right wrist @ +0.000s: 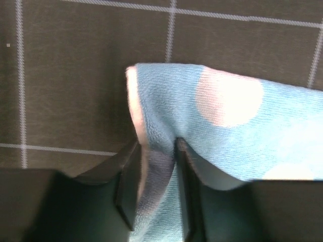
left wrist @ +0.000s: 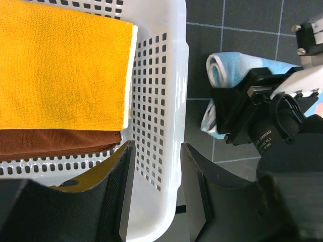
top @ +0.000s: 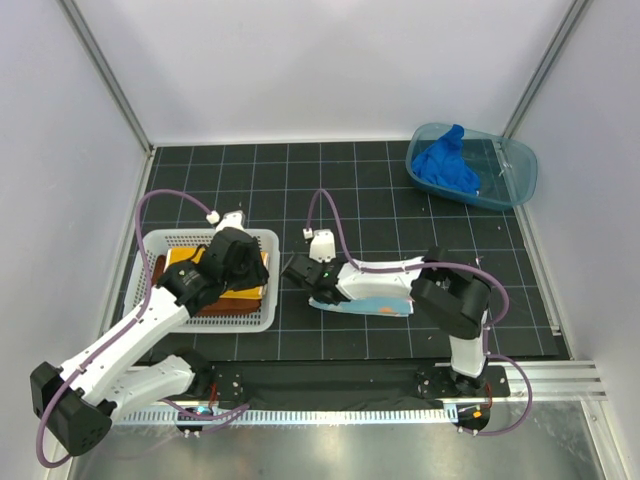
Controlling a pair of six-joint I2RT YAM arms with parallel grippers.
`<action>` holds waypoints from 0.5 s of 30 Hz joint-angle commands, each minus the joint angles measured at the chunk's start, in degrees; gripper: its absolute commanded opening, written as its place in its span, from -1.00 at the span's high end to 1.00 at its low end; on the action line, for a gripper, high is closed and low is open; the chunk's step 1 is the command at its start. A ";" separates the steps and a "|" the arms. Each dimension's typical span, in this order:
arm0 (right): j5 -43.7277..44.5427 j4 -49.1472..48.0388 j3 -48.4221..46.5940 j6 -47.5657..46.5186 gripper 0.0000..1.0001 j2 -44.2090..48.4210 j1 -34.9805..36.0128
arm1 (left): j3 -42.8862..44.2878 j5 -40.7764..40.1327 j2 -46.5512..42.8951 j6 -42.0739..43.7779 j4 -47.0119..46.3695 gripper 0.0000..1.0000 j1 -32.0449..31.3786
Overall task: Fold and stack the towels
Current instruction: Neatly place the folded towel into the bin
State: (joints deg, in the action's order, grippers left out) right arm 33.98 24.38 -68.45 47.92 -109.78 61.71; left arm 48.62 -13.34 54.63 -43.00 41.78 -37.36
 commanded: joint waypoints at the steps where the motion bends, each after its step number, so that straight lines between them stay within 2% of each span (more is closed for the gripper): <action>1: -3.12 2.43 5.68 0.77 0.41 -0.79 -0.36 | 1.48 0.95 0.21 0.64 -2.31 0.12 0.27; 3: -3.91 0.76 6.92 0.77 0.67 0.69 -0.89 | 1.04 1.21 0.74 0.47 -2.75 0.12 0.27; 8: -6.02 -2.14 9.29 -0.90 0.90 4.56 -1.86 | 0.25 1.65 1.88 0.11 -3.90 0.13 0.27; 11: -9.01 -4.69 10.70 -1.69 0.98 8.95 -3.00 | -0.19 1.48 2.67 -0.24 -4.51 0.14 0.27; 15: -13.75 -8.47 12.98 -1.69 0.98 14.49 -5.19 | -0.90 1.65 3.73 -0.59 -5.48 0.15 0.27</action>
State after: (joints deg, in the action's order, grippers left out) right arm 25.15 17.34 -57.10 46.72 -99.77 57.98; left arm 48.16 -12.14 57.87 -43.13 39.18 -37.36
